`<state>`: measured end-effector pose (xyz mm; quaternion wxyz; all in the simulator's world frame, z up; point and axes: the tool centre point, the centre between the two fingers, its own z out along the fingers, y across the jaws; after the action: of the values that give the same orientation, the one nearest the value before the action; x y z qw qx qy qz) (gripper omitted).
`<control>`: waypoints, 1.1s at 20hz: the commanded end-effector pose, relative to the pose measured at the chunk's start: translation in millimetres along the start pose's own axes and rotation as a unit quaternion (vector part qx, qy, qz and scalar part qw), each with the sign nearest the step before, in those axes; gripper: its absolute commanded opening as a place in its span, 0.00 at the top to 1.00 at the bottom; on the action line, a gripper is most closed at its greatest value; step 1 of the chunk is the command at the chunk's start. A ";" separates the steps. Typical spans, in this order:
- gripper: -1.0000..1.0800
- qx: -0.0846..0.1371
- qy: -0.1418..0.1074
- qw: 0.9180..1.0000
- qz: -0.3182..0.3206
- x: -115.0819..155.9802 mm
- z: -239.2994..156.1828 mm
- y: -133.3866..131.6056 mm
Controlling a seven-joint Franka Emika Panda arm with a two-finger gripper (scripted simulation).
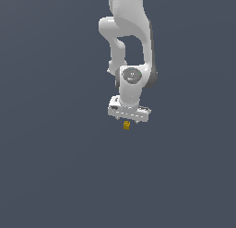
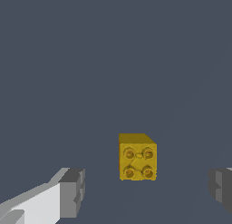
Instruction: Pick up the object and move it to a goal position.
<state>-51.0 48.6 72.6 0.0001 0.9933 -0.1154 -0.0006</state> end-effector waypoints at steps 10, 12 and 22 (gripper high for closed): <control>0.04 0.000 0.000 1.000 0.001 -1.6 36.5 0.1; 0.04 0.000 0.000 1.000 0.002 -1.6 43.7 0.0; 1.00 0.000 0.001 1.000 0.002 -1.0 50.6 -0.3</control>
<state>-52.1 49.5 22.3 -0.0001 0.9931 -0.1171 -0.0002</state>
